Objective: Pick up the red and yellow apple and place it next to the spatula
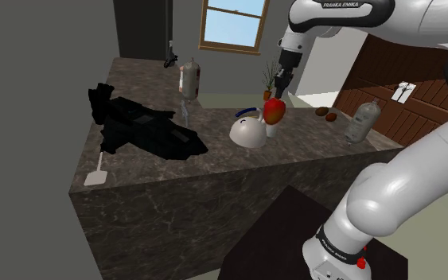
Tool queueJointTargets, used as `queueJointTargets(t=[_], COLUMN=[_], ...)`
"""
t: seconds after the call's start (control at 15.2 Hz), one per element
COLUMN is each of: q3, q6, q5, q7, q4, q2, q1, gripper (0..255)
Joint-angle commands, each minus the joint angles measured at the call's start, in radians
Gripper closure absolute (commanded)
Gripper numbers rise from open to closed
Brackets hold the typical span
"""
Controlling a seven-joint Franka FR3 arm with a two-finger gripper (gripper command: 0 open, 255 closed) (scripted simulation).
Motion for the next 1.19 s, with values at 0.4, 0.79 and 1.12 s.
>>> queueJointTargets(t=[0.4,0.79,1.12], q3=[0.105,0.177,0.231], q6=[0.06,0.104,0.132], q5=[0.051,0.086,0.108], q7=[0.164,0.28,0.373], q4=[-0.001,0.043,0.114], q2=[0.06,0.145,0.239], q1=[0.072,0.128,0.174], gripper=[255,255,255])
